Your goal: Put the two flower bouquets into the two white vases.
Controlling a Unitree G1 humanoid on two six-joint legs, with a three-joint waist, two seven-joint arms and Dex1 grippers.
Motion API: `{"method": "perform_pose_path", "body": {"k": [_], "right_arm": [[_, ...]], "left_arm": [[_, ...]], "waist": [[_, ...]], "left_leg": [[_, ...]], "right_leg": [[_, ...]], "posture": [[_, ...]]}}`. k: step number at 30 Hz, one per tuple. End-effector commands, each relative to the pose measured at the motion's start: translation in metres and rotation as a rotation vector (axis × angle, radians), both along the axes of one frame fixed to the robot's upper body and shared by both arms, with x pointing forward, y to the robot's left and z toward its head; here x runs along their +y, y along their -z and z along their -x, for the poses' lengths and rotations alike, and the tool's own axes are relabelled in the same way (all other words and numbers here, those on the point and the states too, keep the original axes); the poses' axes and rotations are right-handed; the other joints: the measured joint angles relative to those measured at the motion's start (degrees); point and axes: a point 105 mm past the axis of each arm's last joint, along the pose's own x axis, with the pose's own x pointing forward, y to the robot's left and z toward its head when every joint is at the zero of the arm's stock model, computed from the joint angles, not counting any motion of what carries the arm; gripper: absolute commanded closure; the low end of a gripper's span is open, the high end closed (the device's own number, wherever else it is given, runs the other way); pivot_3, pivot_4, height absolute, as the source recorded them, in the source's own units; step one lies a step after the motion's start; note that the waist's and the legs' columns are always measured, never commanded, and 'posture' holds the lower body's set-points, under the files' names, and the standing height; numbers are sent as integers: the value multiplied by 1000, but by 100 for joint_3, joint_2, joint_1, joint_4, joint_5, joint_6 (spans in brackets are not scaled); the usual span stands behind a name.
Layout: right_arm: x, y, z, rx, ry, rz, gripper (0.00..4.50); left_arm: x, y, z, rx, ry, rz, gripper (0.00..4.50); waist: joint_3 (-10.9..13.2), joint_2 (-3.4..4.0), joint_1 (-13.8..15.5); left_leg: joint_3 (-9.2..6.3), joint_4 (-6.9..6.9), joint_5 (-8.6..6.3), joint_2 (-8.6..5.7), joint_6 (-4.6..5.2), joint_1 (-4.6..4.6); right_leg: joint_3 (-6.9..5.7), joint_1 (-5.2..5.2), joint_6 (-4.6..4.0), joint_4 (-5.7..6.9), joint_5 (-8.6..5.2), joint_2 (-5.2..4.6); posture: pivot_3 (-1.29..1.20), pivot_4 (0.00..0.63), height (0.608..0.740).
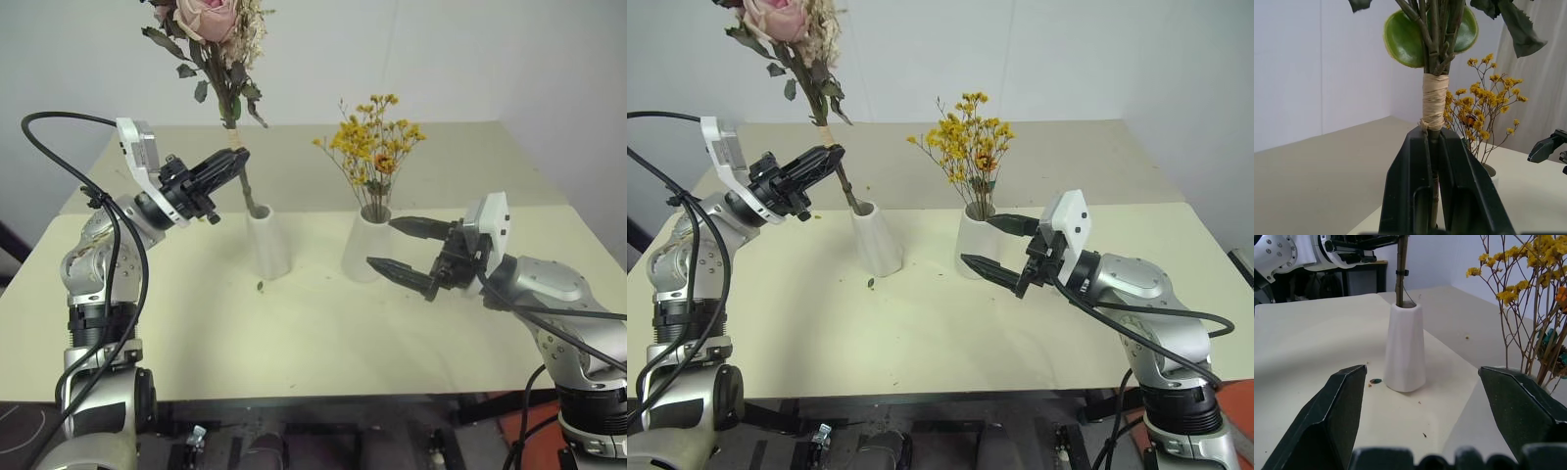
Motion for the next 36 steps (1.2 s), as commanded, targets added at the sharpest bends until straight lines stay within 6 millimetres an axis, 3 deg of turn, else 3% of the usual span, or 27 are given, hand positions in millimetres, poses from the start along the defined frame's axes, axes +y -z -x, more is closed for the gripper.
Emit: {"method": "perform_pose_path", "body": {"k": [1,17,36], "right_arm": [[6,-11,5,-48,-30,-11,200],[8,-11,6,-50,-18,-23,200],[12,-8,8,-47,-20,-37,200]], "left_arm": [[-8,3,-4,13,15,-22,4486],[-3,-17,2,-53,40,-40,4486],[-13,-20,-14,-61,50,-31,4486]], "waist": [[0,0,2],[1,0,-2],[2,-2,0]], "left_leg": [[0,0,0,0,0,0],[-1,-1,0,0,0,-6],[-2,-7,-1,0,1,-9]], "right_leg": [[0,0,0,0,0,0],[-2,-3,0,-5,0,0],[-6,-5,1,-14,0,0]], "posture": [[0,150,740],[0,150,740],[0,150,740]]}}
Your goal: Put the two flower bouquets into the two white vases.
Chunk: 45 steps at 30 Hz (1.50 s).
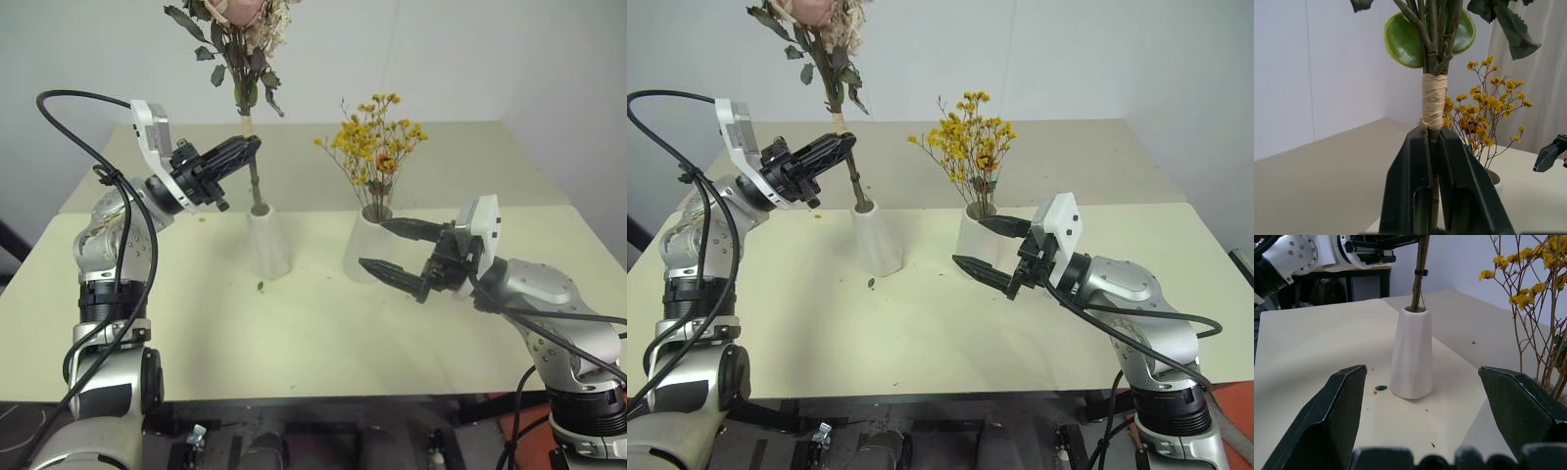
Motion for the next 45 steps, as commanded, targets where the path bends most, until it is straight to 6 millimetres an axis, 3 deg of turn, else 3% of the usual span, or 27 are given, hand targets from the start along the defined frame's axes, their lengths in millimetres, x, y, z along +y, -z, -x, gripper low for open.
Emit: {"method": "perform_pose_path", "body": {"k": [1,11,30,45], "right_arm": [[3,-11,7,-51,-8,-11,200],[3,-10,8,-49,-1,-14,200],[7,-10,5,-49,-19,-18,200],[10,-10,5,-62,-8,-33,200]], "left_arm": [[-6,-4,-1,-23,14,-12,4486],[-8,8,-3,15,16,-13,4486],[3,-15,14,-55,17,-27,4486],[1,-22,0,-53,15,-9,4486]], "waist": [[0,0,1],[0,0,-4],[1,0,-5],[2,-3,-8]], "left_leg": [[0,0,0,0,0,0],[0,0,0,0,0,1],[-1,0,0,0,0,-1],[-2,-1,0,0,0,-4]], "right_leg": [[0,0,0,0,0,0],[0,0,0,0,0,0],[-1,0,0,-2,0,0],[-3,-3,1,-3,0,0]], "posture": [[0,150,740],[0,150,740],[0,150,740],[0,150,740]]}}
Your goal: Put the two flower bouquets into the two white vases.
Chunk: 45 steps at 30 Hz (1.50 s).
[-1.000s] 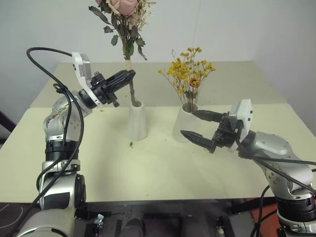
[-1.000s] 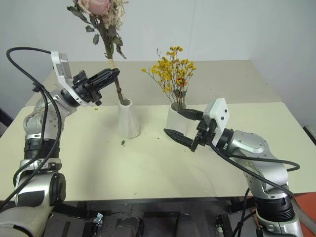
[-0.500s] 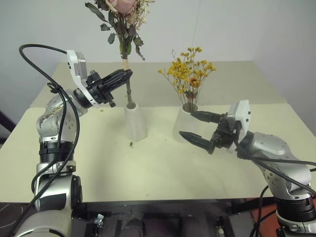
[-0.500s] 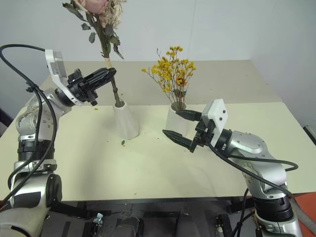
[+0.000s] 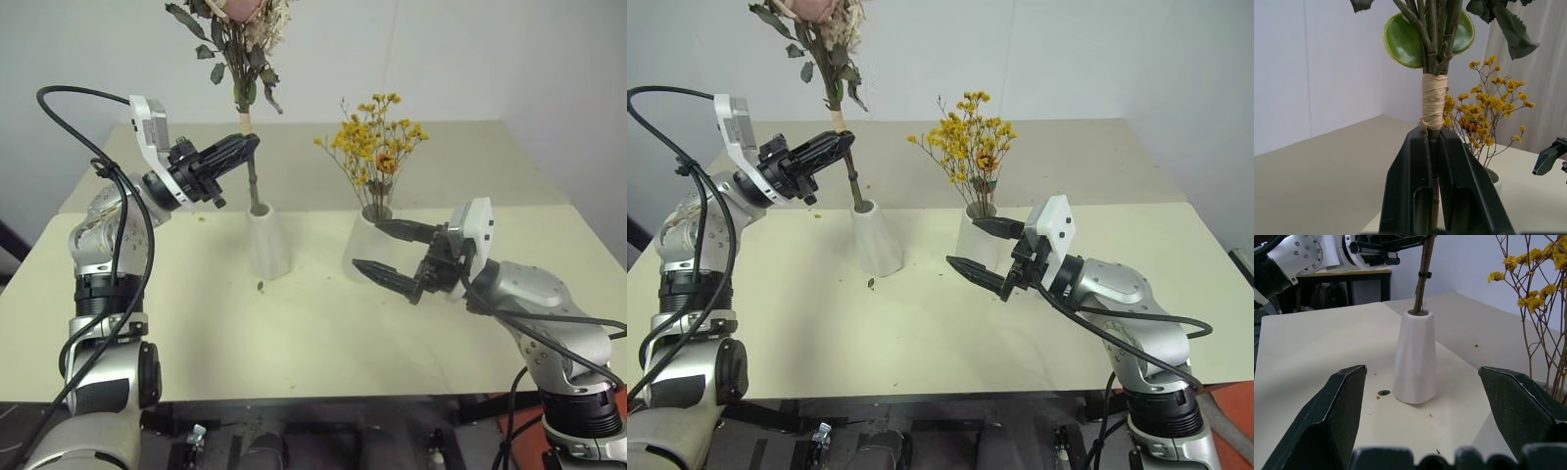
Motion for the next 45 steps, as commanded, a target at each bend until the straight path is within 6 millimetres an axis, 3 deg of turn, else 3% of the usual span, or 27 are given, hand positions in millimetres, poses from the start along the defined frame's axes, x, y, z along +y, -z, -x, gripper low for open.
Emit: {"method": "perform_pose_path", "body": {"k": [1,19,45], "right_arm": [[2,-10,4,-58,-1,-14,200],[2,-9,6,-63,23,-27,200],[3,-7,6,-54,16,-32,200]], "left_arm": [[-2,-17,2,-70,8,-1,4486],[-15,-11,-5,-46,51,-7,4486],[-4,-2,7,-15,21,-21,4486]], "waist": [[0,0,0],[1,-2,-4],[1,-2,-5]], "left_leg": [[0,0,0,0,0,0],[0,0,0,0,0,-1],[0,0,0,0,0,1]], "right_leg": [[0,0,0,-1,0,0],[0,-1,1,0,0,0],[0,-1,1,1,0,0]], "posture": [[0,150,740],[0,150,740],[0,150,740]]}}
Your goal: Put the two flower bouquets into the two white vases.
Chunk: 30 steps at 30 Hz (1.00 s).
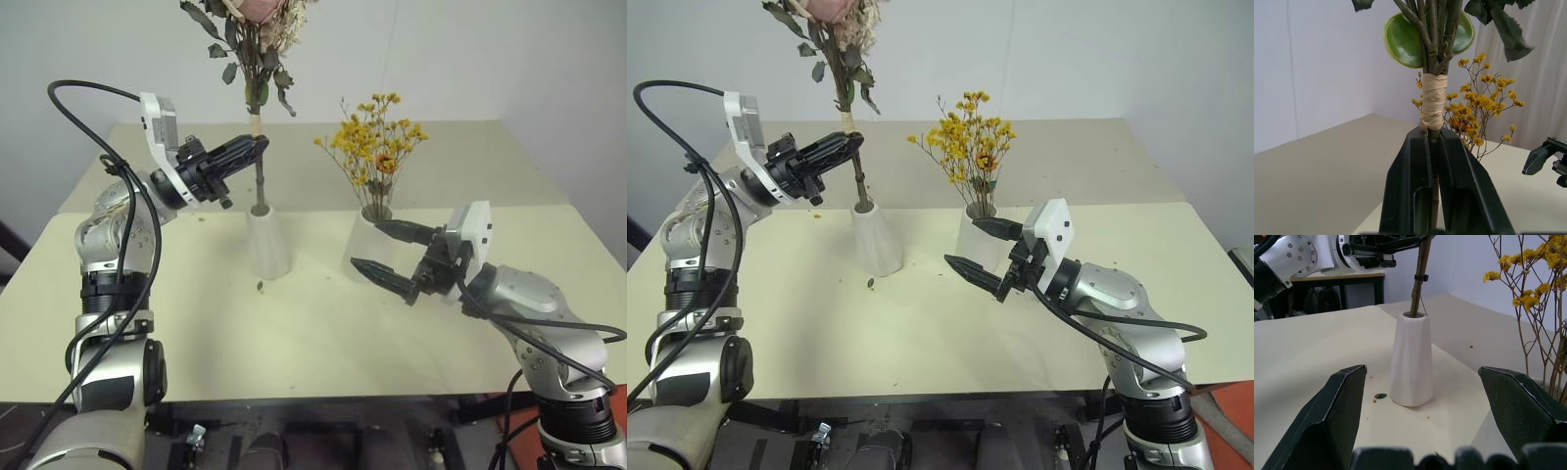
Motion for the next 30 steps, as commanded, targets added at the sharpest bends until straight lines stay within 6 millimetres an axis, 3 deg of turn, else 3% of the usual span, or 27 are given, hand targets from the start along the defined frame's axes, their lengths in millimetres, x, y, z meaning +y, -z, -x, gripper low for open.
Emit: {"method": "perform_pose_path", "body": {"k": [1,20,30], "right_arm": [[2,-9,5,-51,-11,-8,200],[2,-8,4,-49,-24,-2,200],[3,-9,2,-53,-31,3,200]], "left_arm": [[5,-4,3,-19,-13,2,4486],[12,-11,10,-51,-31,21,4486],[8,7,0,-7,-59,-19,4486]], "waist": [[0,0,0],[0,0,-5],[0,0,-4]], "left_leg": [[0,0,0,0,0,0],[0,0,0,0,0,0],[0,0,0,0,0,1]], "right_leg": [[0,0,0,0,0,0],[0,0,0,0,0,0],[0,0,0,0,0,0]], "posture": [[0,150,740],[0,150,740],[0,150,740]]}}
